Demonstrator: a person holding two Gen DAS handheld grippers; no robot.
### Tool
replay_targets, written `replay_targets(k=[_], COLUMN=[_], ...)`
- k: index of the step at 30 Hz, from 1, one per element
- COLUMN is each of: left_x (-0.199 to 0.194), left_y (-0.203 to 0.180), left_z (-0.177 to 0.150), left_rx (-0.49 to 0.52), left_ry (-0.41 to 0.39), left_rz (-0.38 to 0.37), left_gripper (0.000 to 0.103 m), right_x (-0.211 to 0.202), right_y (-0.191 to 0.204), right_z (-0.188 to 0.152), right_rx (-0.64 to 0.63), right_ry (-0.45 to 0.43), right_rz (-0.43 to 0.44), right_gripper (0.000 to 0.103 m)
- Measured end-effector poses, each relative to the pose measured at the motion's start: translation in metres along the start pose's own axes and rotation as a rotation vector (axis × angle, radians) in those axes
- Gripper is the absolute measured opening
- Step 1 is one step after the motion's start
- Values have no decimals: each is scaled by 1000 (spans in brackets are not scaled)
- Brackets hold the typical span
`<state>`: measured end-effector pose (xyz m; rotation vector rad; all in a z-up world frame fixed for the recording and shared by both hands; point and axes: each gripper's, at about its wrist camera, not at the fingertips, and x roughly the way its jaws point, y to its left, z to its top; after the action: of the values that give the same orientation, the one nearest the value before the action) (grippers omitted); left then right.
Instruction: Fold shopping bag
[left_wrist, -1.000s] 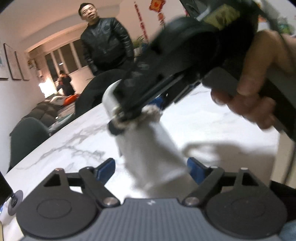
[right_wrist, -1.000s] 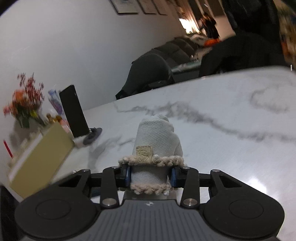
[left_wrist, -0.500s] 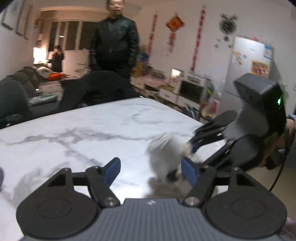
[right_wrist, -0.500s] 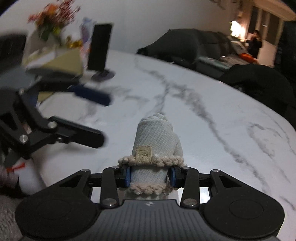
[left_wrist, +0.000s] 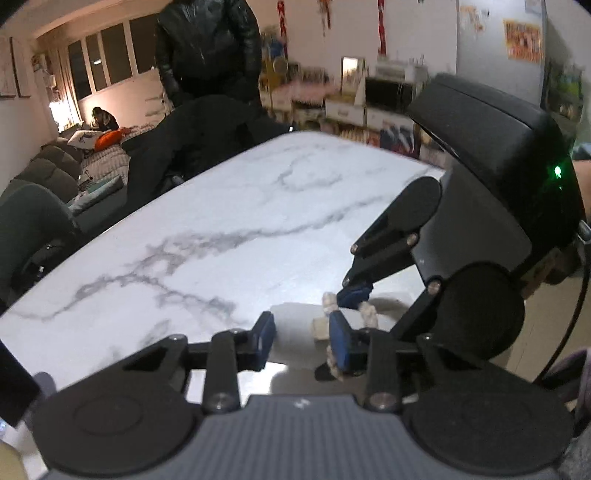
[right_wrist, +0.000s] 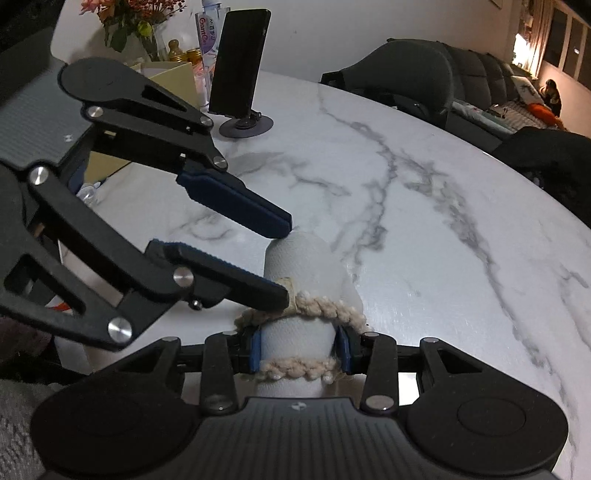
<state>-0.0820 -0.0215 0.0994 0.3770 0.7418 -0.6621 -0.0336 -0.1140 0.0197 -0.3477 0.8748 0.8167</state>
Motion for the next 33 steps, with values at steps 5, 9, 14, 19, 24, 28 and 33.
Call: replay_targets(k=[5,9,14,19,24,28,33], left_x=[-1,4,14,21,23,25,20], left_y=[3,2,8,13,14,26,20], left_z=[10,15,16,15,9,1,-10], left_rx=[11,35,6,-28,-43,-120,-127], left_ry=[64,108,175,204,211,200,124], left_rz=[3,31,29,33,46,64,121], left_gripper=[32,31,33,36,44,63,60], right_x=[8,12,18,24,26,27,30], right_y=[-2,3,7,9,12,10,17], right_z=[6,8,8,6,4,3,3], right_rx=[-8,-34,-53,-62,-82,-87,-111], right_ry=[13,16,4,-21,-34,-43,-37], right_rz=[1,-6,-12,-18,-23,-14,-37], right_gripper=[38,38,39,39,39,40,40])
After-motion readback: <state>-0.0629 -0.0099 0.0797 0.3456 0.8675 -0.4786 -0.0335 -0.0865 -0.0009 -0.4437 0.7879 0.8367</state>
